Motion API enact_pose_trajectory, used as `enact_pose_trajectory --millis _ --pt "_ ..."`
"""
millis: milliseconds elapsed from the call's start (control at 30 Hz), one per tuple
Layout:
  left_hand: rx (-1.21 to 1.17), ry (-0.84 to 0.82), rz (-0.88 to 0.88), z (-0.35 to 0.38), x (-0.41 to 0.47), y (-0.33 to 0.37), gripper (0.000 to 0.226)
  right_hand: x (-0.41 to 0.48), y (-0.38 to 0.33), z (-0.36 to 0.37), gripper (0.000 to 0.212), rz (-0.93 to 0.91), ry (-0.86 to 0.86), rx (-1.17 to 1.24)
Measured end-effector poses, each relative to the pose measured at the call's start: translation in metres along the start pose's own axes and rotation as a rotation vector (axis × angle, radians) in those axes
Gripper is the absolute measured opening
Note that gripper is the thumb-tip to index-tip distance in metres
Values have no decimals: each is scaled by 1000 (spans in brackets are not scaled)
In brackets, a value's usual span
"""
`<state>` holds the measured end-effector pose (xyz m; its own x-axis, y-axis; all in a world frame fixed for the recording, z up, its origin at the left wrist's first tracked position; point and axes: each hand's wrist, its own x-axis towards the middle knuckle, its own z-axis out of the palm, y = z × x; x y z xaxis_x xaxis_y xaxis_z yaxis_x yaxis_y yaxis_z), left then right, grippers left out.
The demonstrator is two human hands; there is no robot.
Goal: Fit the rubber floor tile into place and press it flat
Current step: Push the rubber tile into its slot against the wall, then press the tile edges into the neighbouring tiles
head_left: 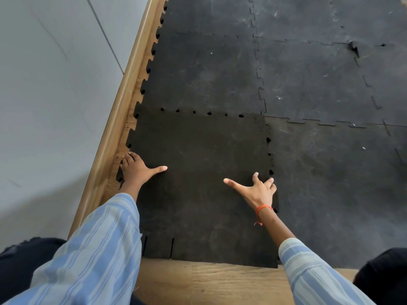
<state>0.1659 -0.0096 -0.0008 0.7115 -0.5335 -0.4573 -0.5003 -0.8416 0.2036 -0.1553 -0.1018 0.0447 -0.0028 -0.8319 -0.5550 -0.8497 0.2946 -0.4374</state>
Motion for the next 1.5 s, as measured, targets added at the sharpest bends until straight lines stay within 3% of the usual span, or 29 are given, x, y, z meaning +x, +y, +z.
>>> enact_pose_trajectory --millis 767,1000,1333,1500 --pt "31 -43 0 -4 -3 7 132 6 -7 7 116 1 66 48" --pt "31 5 -34 -1 -8 13 133 14 -10 7 131 94 209 216" --pt "38 1 -77 -5 -7 12 136 15 -12 10 124 76 194 161" --pt "62 -62 -46 0 -11 16 138 12 -9 30 126 24 236 -24"
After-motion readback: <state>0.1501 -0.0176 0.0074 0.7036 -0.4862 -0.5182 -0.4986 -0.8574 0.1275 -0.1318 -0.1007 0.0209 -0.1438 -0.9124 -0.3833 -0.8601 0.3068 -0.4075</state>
